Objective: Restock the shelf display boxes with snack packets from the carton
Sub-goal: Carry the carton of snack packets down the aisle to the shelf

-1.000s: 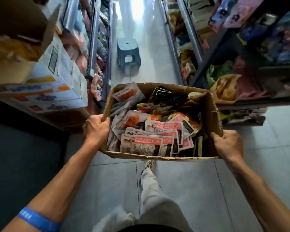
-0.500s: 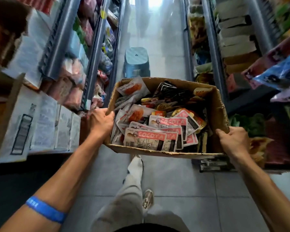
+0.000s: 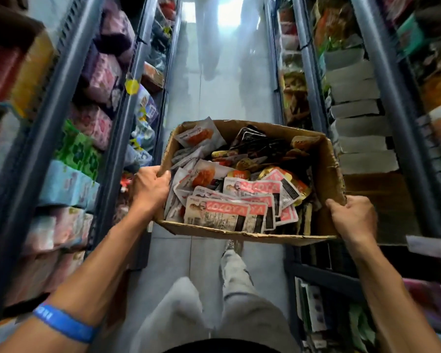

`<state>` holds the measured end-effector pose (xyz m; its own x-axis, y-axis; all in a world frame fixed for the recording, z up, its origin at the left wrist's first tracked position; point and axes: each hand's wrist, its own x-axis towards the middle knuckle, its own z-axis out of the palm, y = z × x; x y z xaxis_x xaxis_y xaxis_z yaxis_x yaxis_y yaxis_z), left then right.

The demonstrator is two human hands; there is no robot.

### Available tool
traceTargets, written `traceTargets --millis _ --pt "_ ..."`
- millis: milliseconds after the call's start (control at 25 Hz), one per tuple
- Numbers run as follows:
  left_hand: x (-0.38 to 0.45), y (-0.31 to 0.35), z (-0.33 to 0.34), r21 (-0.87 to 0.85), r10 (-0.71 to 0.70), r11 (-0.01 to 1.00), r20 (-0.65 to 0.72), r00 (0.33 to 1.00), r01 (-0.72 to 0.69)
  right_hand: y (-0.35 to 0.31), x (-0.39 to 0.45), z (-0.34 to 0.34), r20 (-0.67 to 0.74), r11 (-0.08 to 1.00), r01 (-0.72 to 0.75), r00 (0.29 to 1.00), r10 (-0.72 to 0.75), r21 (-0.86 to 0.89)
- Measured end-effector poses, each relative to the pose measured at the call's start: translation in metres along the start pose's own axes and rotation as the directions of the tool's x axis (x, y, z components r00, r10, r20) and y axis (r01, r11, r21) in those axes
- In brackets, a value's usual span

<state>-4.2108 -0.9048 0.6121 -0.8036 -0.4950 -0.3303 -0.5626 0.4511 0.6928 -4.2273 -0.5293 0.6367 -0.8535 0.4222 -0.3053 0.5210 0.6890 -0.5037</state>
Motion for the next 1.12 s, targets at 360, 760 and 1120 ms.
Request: traceTargets --millis 360,760,1120 --pt "0.201 0.149 0.044 0.127 0.052 0.991 0.004 0.999 -0.052 -0.126 0.185 -0.012 0.005 0.990 -0.086 0.996 0.086 0.109" --pt "0.380 0.300 0.080 0.166 0.213 0.956 0.183 0.960 -0.243 -0.222 0.292 -0.027 -0.182 0.969 -0.220 0.954 0.237 0.112" --pt "0.469 0.398 0.134 0.152 0.274 0.933 0.289 0.917 -0.327 -0.241 0.385 -0.044 -0.230 0.950 -0.278 0.924 0.305 0.142"
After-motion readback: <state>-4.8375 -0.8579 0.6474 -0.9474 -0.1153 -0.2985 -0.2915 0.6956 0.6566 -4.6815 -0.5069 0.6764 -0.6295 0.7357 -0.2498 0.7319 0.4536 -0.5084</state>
